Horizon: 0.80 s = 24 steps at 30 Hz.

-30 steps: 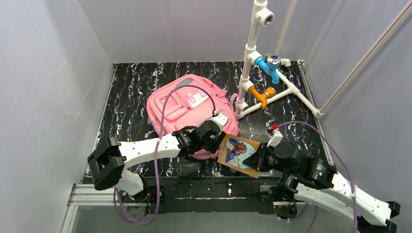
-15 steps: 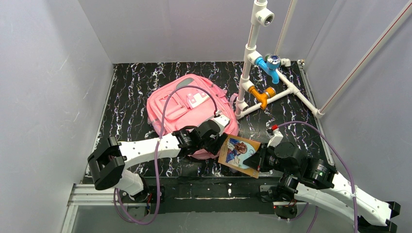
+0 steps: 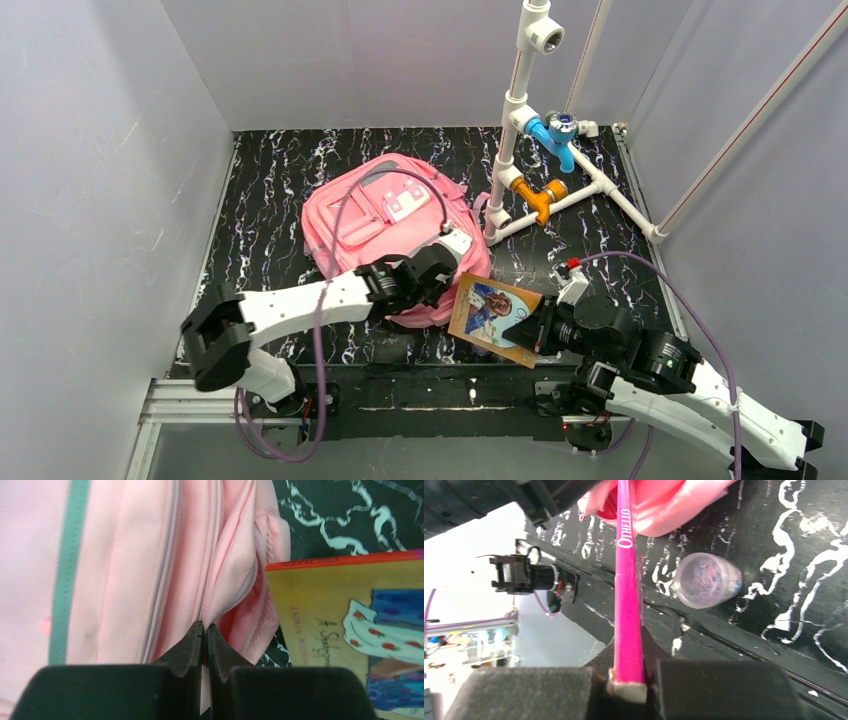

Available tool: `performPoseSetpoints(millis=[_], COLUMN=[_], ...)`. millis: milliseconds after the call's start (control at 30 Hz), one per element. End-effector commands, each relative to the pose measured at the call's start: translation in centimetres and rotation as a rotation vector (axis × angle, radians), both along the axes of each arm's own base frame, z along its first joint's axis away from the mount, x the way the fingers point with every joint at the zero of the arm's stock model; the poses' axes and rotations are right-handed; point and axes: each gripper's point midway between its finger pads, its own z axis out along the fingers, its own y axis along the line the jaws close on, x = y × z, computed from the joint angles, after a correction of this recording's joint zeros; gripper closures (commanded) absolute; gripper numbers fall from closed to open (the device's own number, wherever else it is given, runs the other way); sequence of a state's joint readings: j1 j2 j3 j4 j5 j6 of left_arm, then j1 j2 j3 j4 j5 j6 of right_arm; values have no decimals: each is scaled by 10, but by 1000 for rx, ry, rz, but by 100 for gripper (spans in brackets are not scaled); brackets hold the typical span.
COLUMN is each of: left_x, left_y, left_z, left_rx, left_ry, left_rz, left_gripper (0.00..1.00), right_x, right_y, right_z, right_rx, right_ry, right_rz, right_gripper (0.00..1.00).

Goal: Pack the student bag
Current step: Place the book in the student bag.

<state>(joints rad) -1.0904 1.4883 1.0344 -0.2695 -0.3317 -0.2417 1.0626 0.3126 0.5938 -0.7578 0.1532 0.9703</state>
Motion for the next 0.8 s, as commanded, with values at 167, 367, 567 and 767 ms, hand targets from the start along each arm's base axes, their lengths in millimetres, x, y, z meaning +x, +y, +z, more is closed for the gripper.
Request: performPoseSetpoints(millis=[167, 367, 567, 767], left_x=[14, 1, -5, -13], left_y=[57, 49, 39, 25], left_z=[152, 174, 176, 178], left_rx=[-375, -457, -467, -481], left_ry=[-337, -299, -264, -213], left_rz=[200, 135, 93, 29], left_gripper=[100, 100, 100, 100], right_x=[-7, 34, 70, 106], right_y=[60, 86, 101, 129], right_z=[36, 61, 60, 58], right_rx=[356, 558, 758, 757], right_ry=[58, 81, 178, 152], right_rz=[101, -81, -262, -358], right_gripper=[99, 99, 99, 99])
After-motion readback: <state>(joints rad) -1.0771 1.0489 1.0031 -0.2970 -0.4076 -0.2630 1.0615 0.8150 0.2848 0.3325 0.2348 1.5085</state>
